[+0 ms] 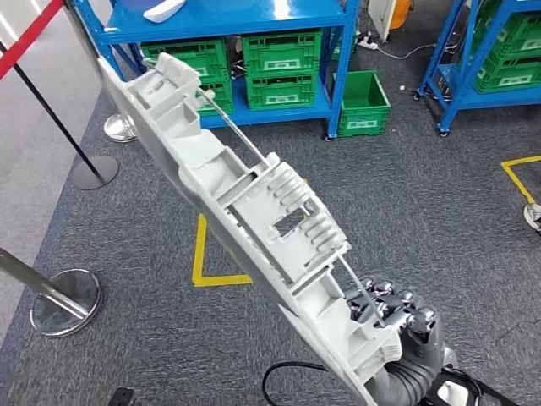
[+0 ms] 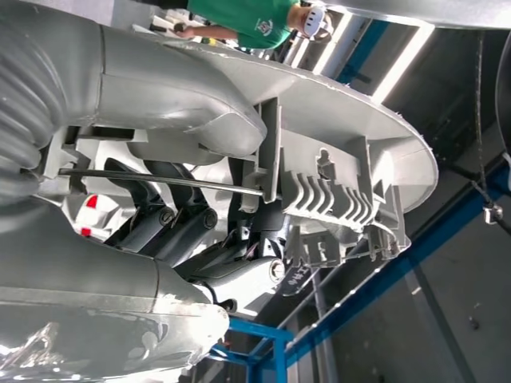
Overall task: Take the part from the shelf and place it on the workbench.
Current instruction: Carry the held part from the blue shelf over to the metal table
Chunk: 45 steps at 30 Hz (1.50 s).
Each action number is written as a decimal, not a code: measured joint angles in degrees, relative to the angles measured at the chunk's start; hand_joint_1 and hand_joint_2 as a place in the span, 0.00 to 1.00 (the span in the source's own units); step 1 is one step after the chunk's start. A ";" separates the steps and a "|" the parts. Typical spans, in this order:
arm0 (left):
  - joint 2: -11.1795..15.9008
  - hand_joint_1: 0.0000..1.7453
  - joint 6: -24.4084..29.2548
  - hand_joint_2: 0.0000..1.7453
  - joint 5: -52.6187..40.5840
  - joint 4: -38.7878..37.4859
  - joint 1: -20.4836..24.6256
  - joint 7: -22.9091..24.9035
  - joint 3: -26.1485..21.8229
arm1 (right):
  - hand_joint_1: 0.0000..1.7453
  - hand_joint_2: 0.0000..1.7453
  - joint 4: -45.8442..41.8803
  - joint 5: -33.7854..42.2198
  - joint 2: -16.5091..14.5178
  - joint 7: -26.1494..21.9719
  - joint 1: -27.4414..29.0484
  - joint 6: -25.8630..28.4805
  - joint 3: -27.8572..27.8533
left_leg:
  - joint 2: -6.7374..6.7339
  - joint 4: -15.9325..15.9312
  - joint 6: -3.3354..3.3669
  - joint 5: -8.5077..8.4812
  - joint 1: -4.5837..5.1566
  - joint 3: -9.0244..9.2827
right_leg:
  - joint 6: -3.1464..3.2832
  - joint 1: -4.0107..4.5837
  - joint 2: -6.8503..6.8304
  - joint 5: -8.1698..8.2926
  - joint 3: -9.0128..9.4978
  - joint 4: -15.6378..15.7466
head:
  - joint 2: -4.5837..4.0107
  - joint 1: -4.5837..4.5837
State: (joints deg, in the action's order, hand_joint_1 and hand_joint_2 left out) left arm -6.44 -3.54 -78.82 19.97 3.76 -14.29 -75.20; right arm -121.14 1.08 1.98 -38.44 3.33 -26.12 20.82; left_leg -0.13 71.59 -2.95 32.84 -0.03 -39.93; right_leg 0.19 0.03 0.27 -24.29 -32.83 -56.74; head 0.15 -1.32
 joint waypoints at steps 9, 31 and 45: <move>-0.15 0.00 -0.07 0.00 -0.01 0.01 0.38 0.00 -0.01 | 1.00 1.00 0.02 -0.19 -0.19 0.32 -0.48 -0.03 -0.03 | 0.06 -17.21 2.07 -4.36 0.13 13.36 | -1.90 0.35 -0.08 4.76 -4.87 -0.56 | 0.00 -0.02; 0.72 0.00 -0.38 0.00 -0.13 -0.02 0.21 -0.05 -0.05 | 1.00 1.00 0.16 0.06 -0.81 0.02 -1.47 -0.87 -0.82 | 0.06 0.14 -0.36 -0.28 -0.22 0.44 | -0.12 0.00 -0.18 1.01 -0.51 0.16 | 0.00 0.16; 1.05 0.00 -0.21 0.00 -0.32 -0.10 0.42 -0.28 -0.05 | 1.00 1.00 0.17 -0.20 -0.95 -0.62 -1.27 -0.90 -1.18 | -0.12 -16.73 3.06 -7.76 -0.32 9.44 | -3.58 -0.24 -0.09 -5.90 -9.20 -15.11 | 0.00 -0.28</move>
State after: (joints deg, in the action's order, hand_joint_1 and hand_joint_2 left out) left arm -5.38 -3.75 -79.13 19.87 4.18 -14.58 -75.25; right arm -120.97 0.88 1.03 -39.06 2.06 -27.02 19.64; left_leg -0.24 54.87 0.10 25.08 -0.35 -30.50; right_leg -3.40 -0.21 0.18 -30.18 -42.03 -71.85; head 0.15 -1.60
